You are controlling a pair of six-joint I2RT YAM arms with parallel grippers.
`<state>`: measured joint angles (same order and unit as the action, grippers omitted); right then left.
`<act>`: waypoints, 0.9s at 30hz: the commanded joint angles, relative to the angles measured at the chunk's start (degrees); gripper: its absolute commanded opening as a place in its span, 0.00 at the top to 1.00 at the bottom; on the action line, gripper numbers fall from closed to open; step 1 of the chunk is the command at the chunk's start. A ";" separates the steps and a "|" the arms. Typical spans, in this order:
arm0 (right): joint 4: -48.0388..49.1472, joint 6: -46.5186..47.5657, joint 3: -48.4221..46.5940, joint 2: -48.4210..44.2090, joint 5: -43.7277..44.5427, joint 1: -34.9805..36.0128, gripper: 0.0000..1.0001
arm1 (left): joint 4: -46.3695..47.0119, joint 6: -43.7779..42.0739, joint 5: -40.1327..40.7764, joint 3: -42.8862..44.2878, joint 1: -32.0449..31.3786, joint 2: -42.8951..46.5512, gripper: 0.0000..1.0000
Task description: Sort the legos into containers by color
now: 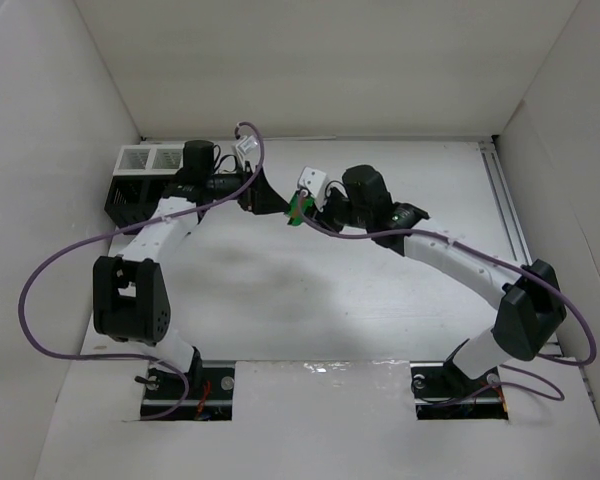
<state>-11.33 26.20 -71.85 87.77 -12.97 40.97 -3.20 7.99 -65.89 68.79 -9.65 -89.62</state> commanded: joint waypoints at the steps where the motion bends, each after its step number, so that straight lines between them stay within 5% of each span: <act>1: 4.48 1.23 -2.50 -0.58 0.32 1.04 0.98 | 2.06 0.10 -2.05 3.19 0.07 -0.63 0.06; 12: 5.00 1.23 -4.34 0.65 0.84 3.23 0.98 | 2.59 -0.52 -2.05 4.24 -1.51 -1.25 0.07; 19: 5.00 1.23 -5.49 1.70 0.84 3.24 1.00 | 2.06 -1.05 -2.05 4.77 -2.65 -1.78 0.17; 24: 5.00 0.70 -6.02 1.71 0.84 3.24 1.00 | 2.06 -1.05 -2.05 4.77 -2.65 -2.31 0.38; 27: 5.00 0.70 -6.02 1.71 0.84 3.24 1.00 | 2.06 -1.05 -1.52 5.30 -2.65 -2.84 0.61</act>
<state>-9.78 27.00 -74.94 89.67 -11.86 43.59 -2.61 7.92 -66.57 71.37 -12.05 -92.64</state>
